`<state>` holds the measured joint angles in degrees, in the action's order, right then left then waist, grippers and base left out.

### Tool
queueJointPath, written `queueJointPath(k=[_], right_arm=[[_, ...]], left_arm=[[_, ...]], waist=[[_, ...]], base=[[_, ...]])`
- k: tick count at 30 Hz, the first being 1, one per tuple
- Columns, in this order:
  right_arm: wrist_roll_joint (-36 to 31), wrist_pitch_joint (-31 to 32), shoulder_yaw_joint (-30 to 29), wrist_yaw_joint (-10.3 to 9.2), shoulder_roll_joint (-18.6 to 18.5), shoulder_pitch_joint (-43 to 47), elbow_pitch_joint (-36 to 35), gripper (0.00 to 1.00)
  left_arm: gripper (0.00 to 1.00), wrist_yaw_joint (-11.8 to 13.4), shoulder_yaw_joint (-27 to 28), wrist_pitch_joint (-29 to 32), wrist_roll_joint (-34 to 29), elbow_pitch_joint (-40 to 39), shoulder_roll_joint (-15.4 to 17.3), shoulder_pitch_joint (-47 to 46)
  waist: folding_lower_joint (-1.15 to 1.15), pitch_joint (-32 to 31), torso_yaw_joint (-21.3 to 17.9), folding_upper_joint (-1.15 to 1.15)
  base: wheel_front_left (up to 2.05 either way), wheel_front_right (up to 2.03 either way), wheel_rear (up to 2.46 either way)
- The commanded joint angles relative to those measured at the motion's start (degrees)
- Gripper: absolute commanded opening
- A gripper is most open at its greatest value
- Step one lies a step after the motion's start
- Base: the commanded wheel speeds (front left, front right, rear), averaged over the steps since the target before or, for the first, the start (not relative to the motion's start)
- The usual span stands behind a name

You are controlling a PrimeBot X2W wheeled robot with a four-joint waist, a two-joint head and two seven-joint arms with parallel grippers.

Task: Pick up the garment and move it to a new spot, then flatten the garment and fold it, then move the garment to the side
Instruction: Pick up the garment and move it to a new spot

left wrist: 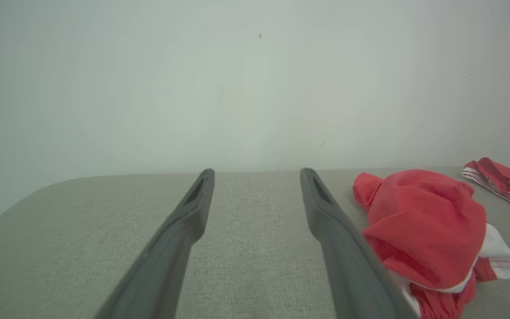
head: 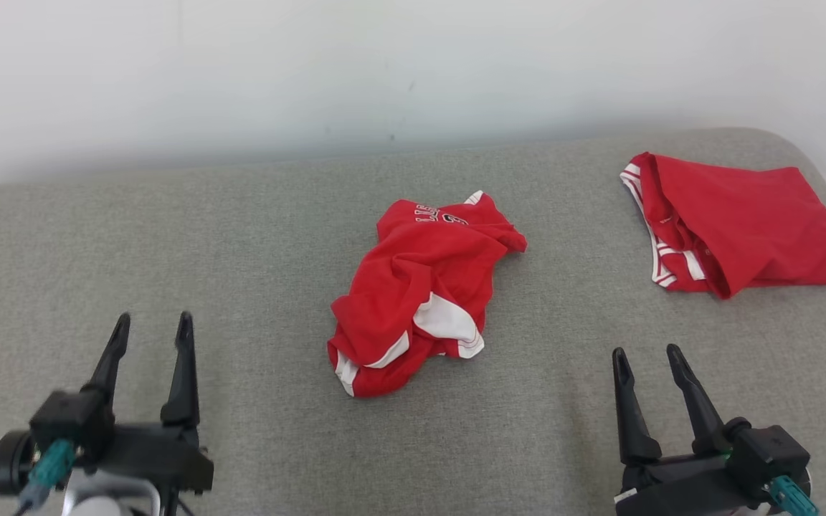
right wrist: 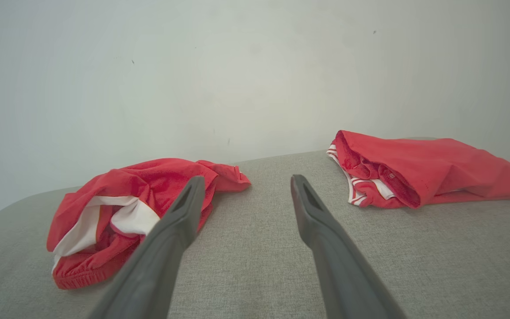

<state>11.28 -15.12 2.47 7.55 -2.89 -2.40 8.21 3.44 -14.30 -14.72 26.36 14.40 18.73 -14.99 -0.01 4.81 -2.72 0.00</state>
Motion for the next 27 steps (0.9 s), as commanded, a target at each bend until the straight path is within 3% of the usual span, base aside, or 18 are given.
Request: queueJointPath(k=[1,10,16,27], right_arm=[[-0.4,0.0,-0.4,-0.14,0.0,0.7,-0.2,1.0],[-1.2,0.0,-1.6,-0.14,0.0,1.8,-0.4,1.0],[-1.2,0.0,-1.6,-0.14,0.0,3.1,0.5,1.0],[-0.9,0.0,-1.0,-0.14,0.0,4.9,2.3,1.0]], left_arm=[[1.0,0.8,1.1,-0.4,-1.6,-1.7,-0.4,2.6],[1.0,0.6,10.2,-0.4,-8.8,-9.4,-6.3,13.4],[1.0,-1.9,14.0,-0.4,-13.2,-9.3,-10.5,17.7],[1.0,-6.2,17.4,-0.5,-17.6,-7.7,-14.5,21.1]], waist=[[0.01,-0.4,0.7,0.0],[0.01,-1.3,1.7,0.0],[0.01,-2.0,1.9,0.0],[0.01,-2.8,1.7,0.0]], base=[[0.0,0.0,0.0],[0.0,0.0,0.0],[0.0,0.0,0.0],[0.0,0.0,0.0]])
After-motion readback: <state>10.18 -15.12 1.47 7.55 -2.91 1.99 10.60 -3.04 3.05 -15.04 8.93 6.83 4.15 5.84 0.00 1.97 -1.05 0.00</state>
